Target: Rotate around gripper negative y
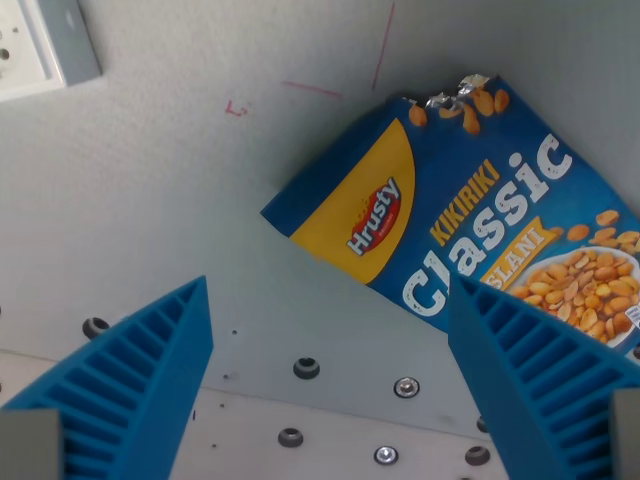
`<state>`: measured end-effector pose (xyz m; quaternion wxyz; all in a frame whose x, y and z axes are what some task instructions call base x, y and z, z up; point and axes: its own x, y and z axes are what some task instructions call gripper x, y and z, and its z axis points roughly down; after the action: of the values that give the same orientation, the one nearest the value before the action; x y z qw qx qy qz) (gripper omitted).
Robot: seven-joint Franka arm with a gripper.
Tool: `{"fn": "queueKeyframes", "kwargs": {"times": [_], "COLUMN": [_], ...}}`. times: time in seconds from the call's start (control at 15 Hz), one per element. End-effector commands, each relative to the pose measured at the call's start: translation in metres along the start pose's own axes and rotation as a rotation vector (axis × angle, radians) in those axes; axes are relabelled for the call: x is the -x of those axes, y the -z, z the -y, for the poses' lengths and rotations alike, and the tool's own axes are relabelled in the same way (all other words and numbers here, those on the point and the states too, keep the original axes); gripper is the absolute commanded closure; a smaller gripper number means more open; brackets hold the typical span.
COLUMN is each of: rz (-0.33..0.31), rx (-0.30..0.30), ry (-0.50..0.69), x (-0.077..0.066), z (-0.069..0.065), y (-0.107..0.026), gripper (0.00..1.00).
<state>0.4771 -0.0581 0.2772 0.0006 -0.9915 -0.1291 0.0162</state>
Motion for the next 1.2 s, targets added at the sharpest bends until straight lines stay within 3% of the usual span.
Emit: {"fn": "queueKeyframes", "kwargs": {"times": [0.07, 1.2], "rz": [0.115, 0.342], "rx": [0.006, 0.006], "ry": [-0.001, -0.001], "x": [-0.0026, -0.0026], "z": [-0.0010, -0.0010], "y": [0.0045, 0.0045], "gripper": [0.00, 0.00]}}
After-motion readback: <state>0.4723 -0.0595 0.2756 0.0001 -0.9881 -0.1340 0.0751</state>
